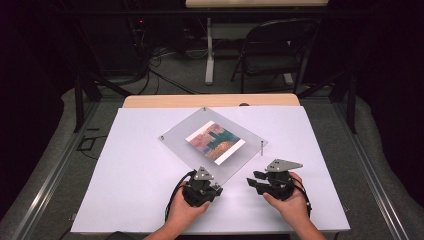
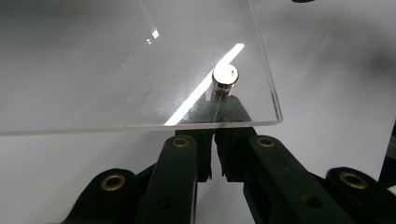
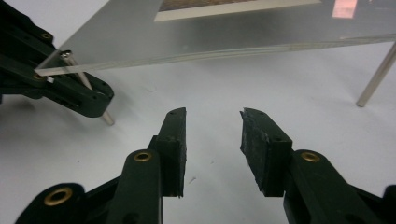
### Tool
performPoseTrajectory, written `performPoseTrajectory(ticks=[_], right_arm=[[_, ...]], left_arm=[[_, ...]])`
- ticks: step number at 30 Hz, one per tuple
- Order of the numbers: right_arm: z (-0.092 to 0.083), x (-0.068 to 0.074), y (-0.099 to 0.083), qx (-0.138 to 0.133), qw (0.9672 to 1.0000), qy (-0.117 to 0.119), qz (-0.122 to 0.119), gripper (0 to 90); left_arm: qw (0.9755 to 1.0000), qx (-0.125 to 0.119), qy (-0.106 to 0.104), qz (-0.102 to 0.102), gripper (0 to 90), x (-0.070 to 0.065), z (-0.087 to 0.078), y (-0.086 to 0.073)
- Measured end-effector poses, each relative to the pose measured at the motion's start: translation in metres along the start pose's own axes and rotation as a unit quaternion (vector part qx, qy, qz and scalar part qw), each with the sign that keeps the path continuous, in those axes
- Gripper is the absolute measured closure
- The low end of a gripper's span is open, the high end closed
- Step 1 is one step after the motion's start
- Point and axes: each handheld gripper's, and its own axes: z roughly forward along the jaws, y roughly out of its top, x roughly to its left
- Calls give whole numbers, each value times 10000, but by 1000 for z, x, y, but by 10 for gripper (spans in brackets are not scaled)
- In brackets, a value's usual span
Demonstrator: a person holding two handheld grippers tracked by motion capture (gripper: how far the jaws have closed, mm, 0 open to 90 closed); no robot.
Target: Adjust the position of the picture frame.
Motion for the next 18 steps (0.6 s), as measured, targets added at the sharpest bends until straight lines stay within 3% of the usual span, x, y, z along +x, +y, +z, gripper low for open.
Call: performPoseTrajectory(ticks=[10,18], right_arm=[[4,-12,3,46,9996,-275,22,629],[23,-23,7,197,9986,-484,-36,644]], left_arm=[[9996,108,198,-180,853,15,-29,-13],[9986,92,361,-364,853,33,-51,-30]])
